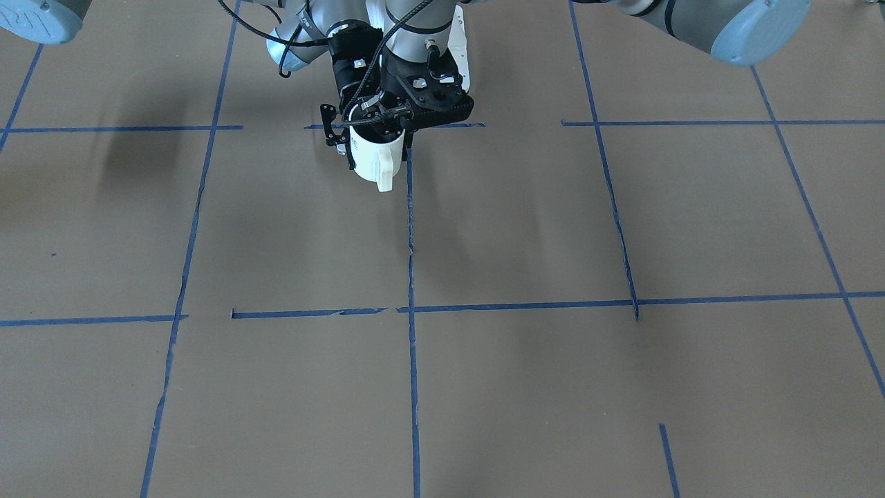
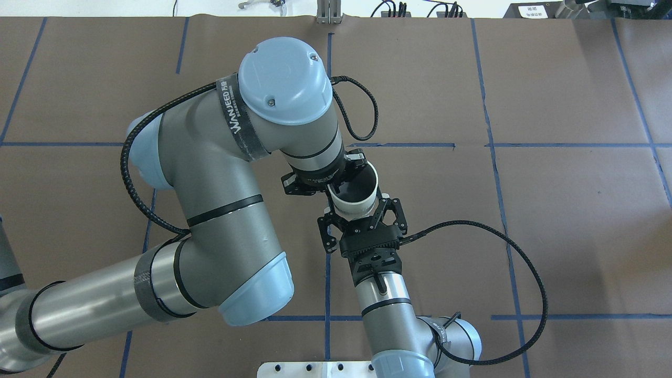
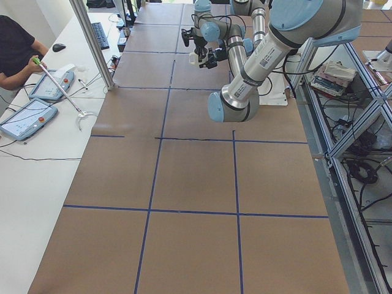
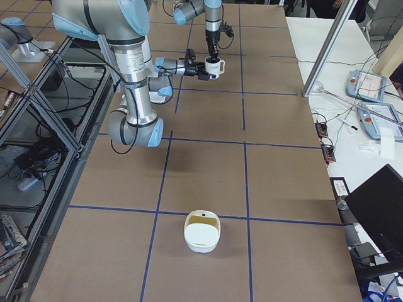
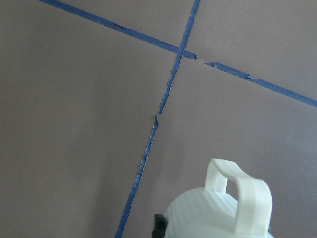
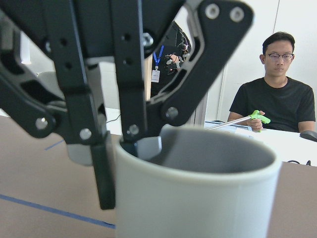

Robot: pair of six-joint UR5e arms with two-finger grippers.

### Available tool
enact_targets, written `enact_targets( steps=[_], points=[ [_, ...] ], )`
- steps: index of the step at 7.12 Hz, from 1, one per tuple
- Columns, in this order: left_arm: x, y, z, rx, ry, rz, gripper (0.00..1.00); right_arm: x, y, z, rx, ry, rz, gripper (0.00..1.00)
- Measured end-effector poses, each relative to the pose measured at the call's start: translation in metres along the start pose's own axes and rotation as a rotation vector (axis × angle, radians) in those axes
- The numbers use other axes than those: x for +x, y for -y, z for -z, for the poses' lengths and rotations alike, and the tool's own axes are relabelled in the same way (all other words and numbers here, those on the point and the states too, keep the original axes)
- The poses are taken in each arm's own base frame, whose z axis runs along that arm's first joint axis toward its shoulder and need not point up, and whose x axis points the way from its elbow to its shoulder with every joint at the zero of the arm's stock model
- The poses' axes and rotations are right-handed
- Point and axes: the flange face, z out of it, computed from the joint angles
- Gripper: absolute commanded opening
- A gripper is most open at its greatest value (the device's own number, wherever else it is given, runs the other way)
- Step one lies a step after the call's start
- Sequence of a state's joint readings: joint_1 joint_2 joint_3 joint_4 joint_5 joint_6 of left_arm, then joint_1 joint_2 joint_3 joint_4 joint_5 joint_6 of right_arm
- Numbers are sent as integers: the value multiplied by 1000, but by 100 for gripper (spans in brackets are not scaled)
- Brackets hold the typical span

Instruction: Left arm hands cup to right arm to dump lemon

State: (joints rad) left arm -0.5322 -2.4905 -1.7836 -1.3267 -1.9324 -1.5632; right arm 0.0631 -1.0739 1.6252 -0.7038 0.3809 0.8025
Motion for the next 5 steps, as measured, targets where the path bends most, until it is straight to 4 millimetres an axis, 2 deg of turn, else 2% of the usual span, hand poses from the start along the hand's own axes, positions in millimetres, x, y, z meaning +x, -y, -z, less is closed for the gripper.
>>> enact_targets(
  steps=[1,3,4,5],
  points=[
    [0,-1,3,0,-6,-2,0,2,-7,1,-7,0,13,100],
    [-1,-4,14,0,-23,-7,0,13,-44,1,-33,-8,80,100],
    [-2,-4,25,6,-41,-9,0,17,-60,2,-46,-11,110,100],
    [-9,4,41,24,-65,-3,0,21,-67,1,-56,-9,122,100]
  ],
)
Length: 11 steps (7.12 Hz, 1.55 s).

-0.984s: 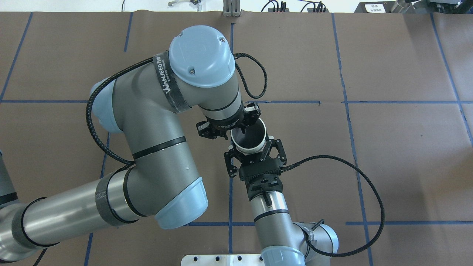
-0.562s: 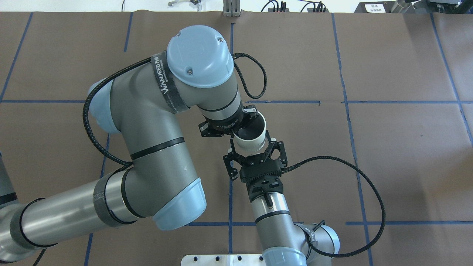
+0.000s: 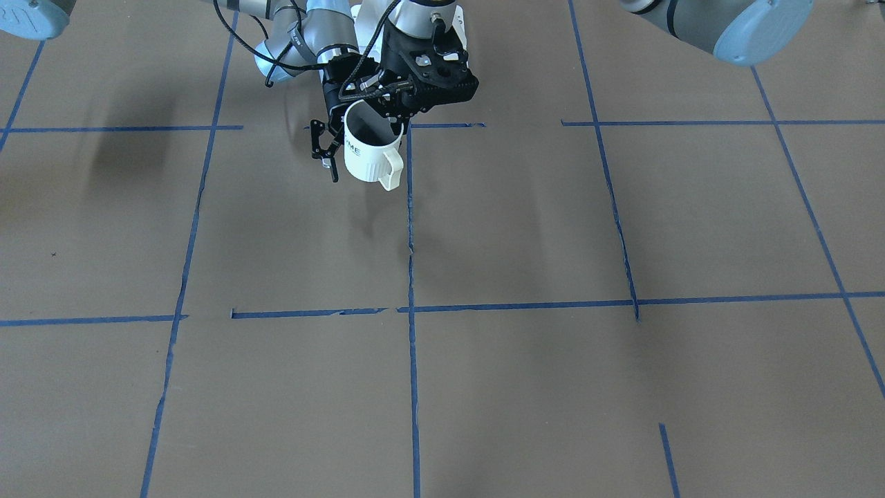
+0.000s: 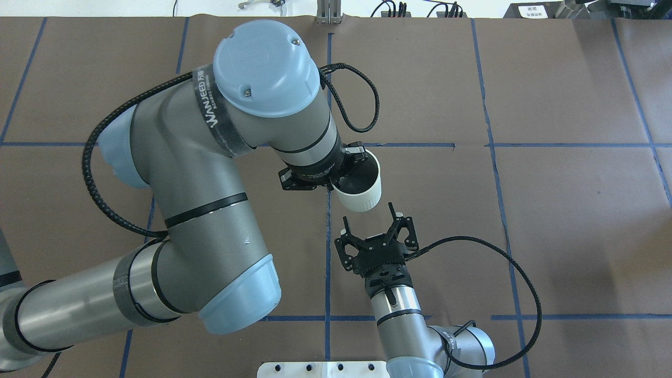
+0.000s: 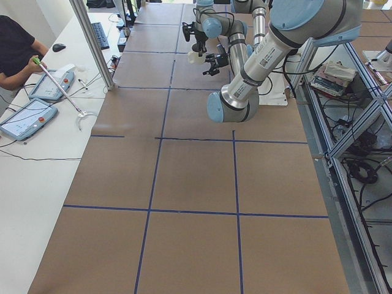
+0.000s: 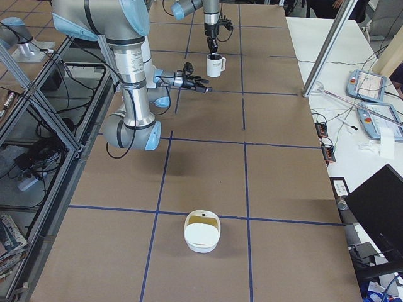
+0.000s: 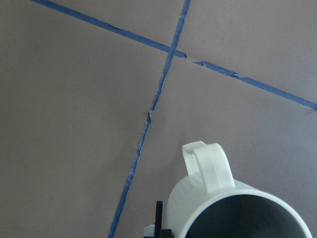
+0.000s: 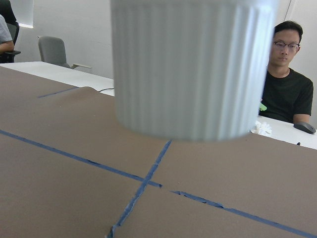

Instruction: Left arm hands cup to right arm to dump lemon

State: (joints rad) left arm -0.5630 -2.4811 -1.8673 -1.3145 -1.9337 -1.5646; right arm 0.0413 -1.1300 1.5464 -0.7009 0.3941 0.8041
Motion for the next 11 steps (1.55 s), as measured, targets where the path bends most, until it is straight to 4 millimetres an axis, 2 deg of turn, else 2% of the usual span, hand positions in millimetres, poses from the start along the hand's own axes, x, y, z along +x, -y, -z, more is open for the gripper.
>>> enact_targets(
  steps=[1,3,5,6,7,8,9,10,11],
  points=[
    [-19,15,16,26,-19,12,0,3,0,-4,-9,5,-2,100],
    [-91,43,29,70,-1,-72,0,23,9,-32,-45,15,-11,100],
    [-180,79,15,101,77,-227,0,61,38,-72,-90,35,-42,100],
    [-238,94,3,110,103,-292,0,82,54,-91,-117,50,-58,100],
    [-288,105,-7,116,124,-338,0,109,66,-111,-157,67,-67,100],
    [-330,115,-11,123,149,-374,0,146,79,-135,-217,85,-72,100],
    [-361,126,-11,121,171,-393,0,187,103,-158,-302,95,-73,100],
    [-391,139,-13,100,191,-406,0,227,136,-173,-402,84,-66,100],
    [-426,160,-19,80,204,-438,0,265,167,-179,-496,74,-57,100]
  ],
)
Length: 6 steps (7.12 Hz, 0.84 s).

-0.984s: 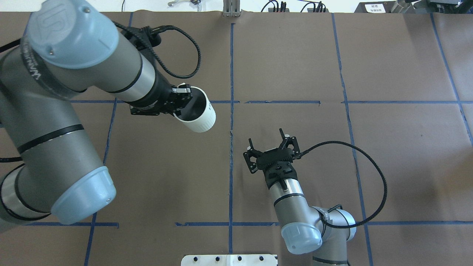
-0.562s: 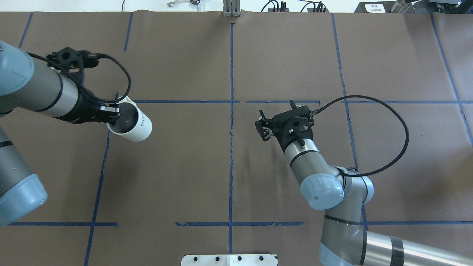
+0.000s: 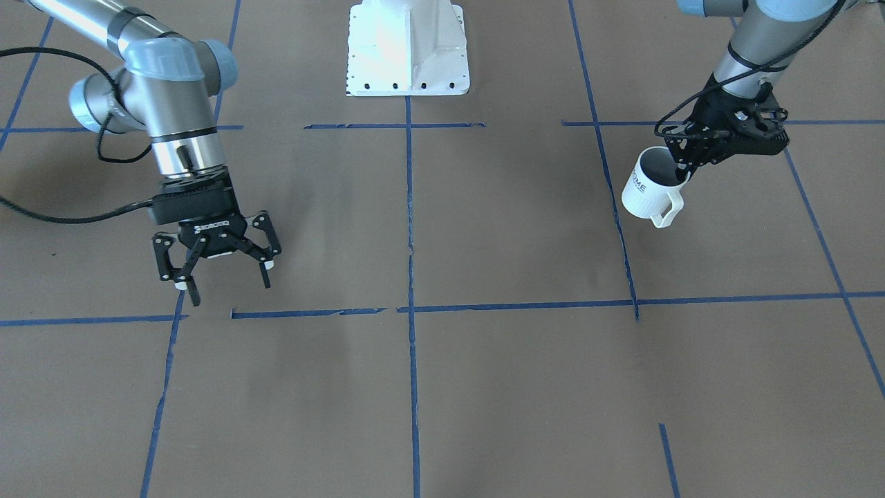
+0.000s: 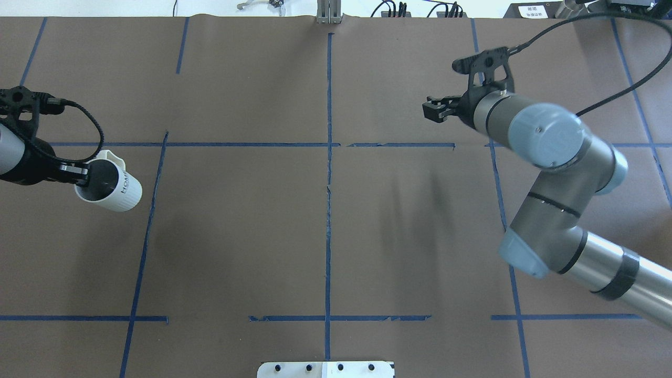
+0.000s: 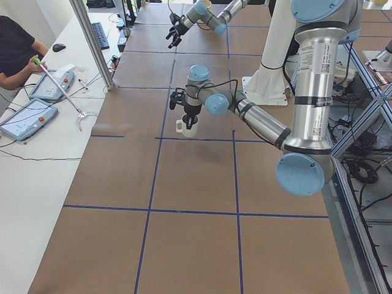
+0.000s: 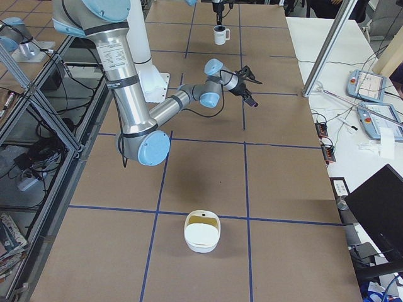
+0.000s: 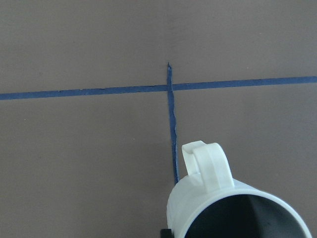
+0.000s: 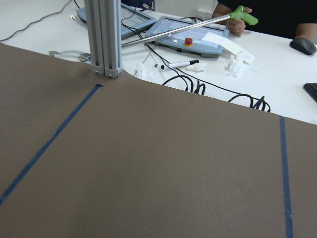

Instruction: Left arm hands cup to right arm to dump lemon

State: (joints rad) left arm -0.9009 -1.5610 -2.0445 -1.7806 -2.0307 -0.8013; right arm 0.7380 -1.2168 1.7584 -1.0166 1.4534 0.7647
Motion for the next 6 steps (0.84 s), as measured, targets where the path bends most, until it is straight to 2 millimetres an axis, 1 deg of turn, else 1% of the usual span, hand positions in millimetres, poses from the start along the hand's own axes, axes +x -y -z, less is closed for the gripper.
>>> enact_targets(
  steps=[1,2,3,4,5,6],
  points=[
    [-47,10,-19,-19,-11,-35,0,37,12,15,-80,2,5,100],
    [-97,17,-32,-60,-57,-43,0,78,1,31,-157,9,-2,100],
    [-129,18,-36,-94,-100,-23,3,115,-11,46,-219,25,-17,100],
    [-149,13,-41,-116,-114,-3,5,144,-17,60,-261,46,-35,100],
    [-160,8,-47,-131,-115,6,11,157,-22,69,-288,66,-47,100],
    [-166,5,-51,-140,-112,10,99,165,-27,74,-312,82,-55,100]
  ],
)
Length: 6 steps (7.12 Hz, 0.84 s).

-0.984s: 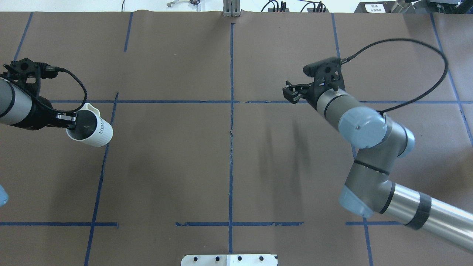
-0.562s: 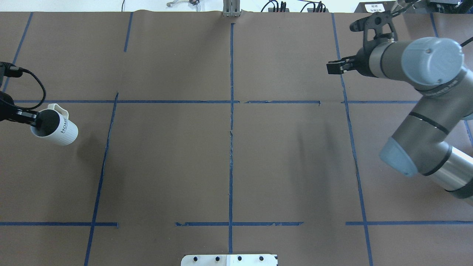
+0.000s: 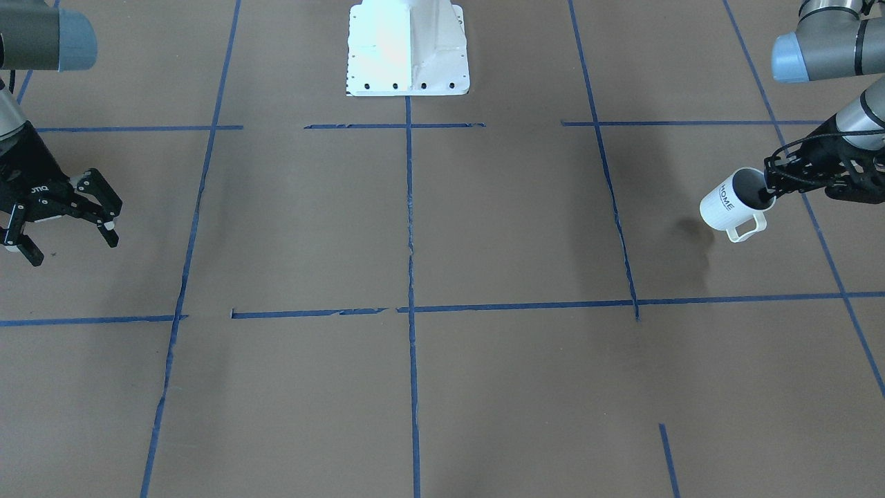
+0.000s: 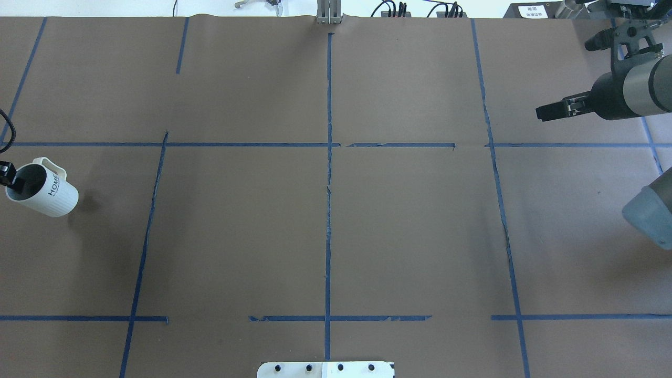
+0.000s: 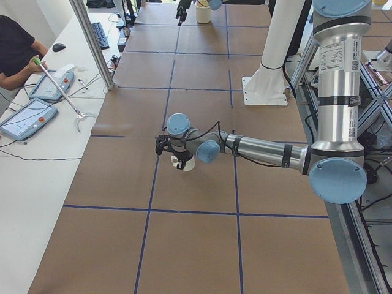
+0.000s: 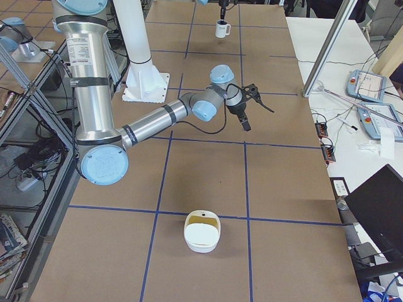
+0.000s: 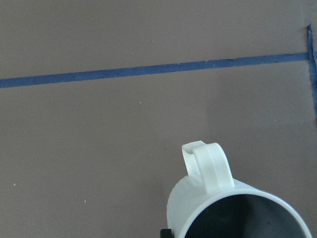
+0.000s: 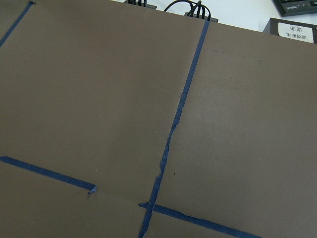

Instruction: Left arm hands cup to right arm to dump lemon

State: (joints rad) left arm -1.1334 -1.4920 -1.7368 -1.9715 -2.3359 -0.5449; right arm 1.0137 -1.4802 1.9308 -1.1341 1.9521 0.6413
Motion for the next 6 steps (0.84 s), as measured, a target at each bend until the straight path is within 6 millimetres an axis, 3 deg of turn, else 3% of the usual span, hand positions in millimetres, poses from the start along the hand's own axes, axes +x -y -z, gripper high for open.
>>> enact_targets(
  steps=[3,4,6],
  points=[
    [-4,-2,-2,7,-5,-7,100,19,-6,7,-45,19,-20,100],
    [-2,-4,11,33,-13,-15,100,32,-4,12,-77,25,-29,100],
    [-8,-8,65,137,-20,-31,100,80,-6,31,-144,1,-22,100]
  ],
)
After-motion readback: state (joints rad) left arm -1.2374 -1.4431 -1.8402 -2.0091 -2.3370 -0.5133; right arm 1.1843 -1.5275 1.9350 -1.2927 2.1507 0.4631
